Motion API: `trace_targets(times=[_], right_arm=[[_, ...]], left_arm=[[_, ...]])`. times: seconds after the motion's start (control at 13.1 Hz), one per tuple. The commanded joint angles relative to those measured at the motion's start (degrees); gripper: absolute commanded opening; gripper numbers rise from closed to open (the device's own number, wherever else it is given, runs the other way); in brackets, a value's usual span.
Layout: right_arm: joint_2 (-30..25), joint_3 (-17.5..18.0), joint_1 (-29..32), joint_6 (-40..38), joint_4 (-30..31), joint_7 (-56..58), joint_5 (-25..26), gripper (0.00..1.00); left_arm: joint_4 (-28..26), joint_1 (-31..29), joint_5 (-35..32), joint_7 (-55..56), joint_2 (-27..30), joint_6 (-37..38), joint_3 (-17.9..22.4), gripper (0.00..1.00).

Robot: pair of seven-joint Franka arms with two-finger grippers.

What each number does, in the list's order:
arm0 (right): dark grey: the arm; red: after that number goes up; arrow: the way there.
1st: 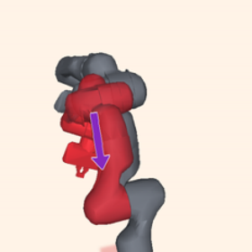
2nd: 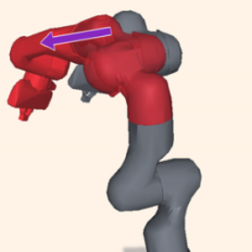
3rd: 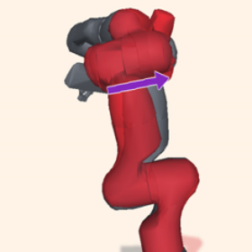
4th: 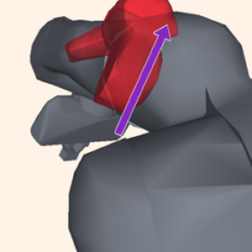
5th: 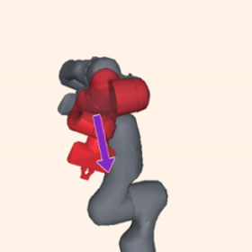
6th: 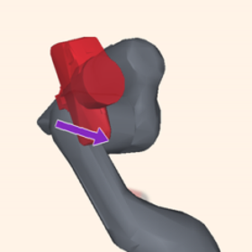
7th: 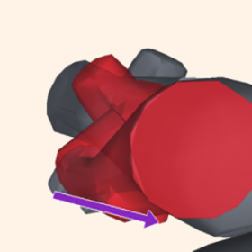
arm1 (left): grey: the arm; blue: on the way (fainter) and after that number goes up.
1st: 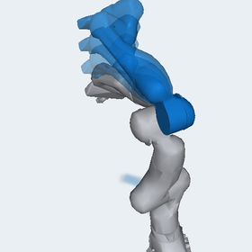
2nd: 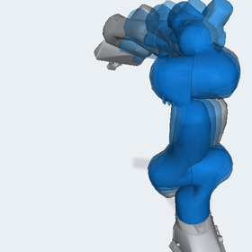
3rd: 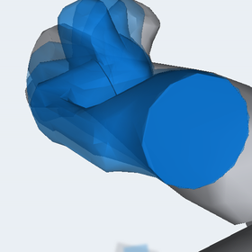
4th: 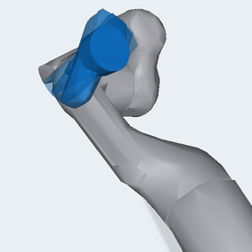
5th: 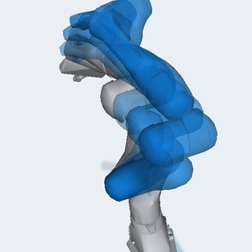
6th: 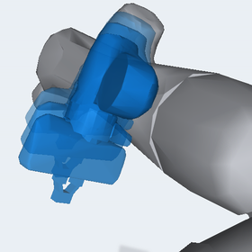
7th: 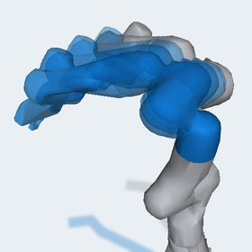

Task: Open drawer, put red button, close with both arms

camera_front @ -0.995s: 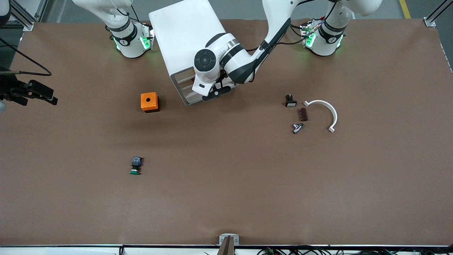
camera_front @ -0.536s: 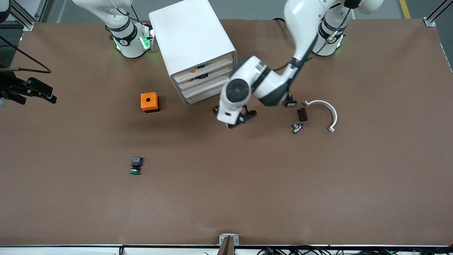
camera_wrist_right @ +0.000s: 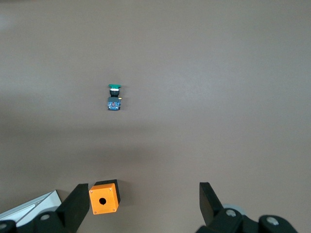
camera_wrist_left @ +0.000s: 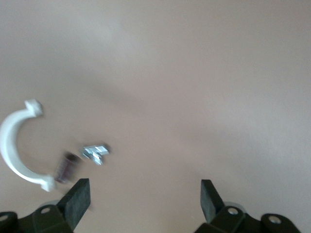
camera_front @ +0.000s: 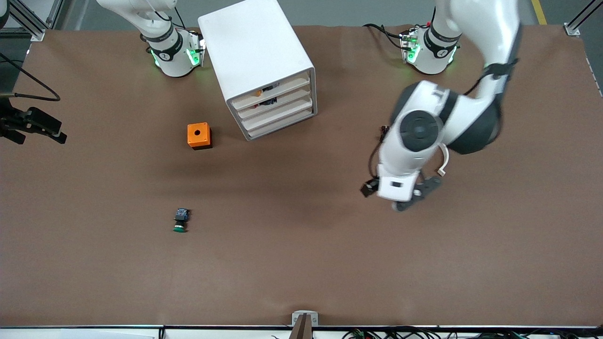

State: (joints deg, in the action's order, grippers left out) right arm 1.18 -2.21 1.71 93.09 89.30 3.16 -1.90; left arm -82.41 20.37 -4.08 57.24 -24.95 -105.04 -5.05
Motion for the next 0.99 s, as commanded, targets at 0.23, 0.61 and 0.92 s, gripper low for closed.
trace_targets(times=[0.23,0.61,0.92], right_arm=[[-1.44,0.80,0.58,-1.69,1.06,0.44,0.93,1.00],[-1.62,0.89,0.49,-1.95,1.06,0.44,0.93,1.00],[-1.62,0.98,0.40,-1.87,1.06,0.44,1.02,1.00]], left_arm=[[-1.53,-13.06,-0.67,-22.41,11.57,5.19,-0.84,1.00],[-3.01,-13.86,0.03,-36.21,18.17,11.69,0.91,1.00],[-13.81,-13.69,2.05,-44.40,29.32,12.93,2.67,1.00]])
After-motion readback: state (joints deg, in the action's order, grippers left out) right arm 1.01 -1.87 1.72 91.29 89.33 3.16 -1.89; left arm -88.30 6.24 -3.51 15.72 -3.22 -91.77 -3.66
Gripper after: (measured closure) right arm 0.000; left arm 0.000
